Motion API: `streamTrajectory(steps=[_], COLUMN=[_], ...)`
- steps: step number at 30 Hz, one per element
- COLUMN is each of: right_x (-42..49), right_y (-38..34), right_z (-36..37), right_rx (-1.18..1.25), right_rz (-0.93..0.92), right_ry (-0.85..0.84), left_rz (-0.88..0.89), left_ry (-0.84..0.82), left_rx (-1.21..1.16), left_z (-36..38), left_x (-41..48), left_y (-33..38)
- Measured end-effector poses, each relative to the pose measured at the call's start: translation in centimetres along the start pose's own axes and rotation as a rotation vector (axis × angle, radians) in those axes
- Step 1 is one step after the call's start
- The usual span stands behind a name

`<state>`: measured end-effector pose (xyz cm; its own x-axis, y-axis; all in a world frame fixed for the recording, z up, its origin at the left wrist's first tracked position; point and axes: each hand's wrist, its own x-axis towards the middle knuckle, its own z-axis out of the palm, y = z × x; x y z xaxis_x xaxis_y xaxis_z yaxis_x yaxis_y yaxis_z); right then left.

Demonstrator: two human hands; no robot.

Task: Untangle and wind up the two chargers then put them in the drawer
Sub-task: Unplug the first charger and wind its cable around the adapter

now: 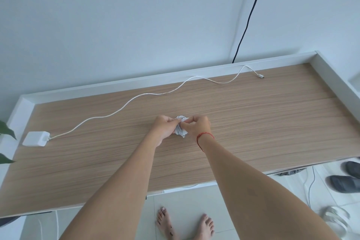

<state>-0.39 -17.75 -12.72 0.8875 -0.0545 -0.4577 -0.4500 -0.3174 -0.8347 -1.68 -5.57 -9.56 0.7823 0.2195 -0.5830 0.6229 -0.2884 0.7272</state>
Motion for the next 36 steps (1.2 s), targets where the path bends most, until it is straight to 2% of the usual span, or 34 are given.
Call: streamTrajectory(steps=[13,27,36], right_x=[-0.3,-0.8,-1.0], right_y=[-0.2,-1.0,-0.7], right_z=[-0.4,-0.4,-0.5], right_rx=[-0.064,-0.197,-0.174], right_rz=[-0.069,-0.109,-0.137], right_ry=[-0.007,0.021,0.002], left_rz=[0.086,0.112,0.107], left_ry=[-0.031,0.041,0.033], left_rx=[0.144,0.066,0.084], left_z=[0.0,0.6,0.3], left_x=[0.1,-0.1,0.0], left_y=[0.5,-0.5,-0.6])
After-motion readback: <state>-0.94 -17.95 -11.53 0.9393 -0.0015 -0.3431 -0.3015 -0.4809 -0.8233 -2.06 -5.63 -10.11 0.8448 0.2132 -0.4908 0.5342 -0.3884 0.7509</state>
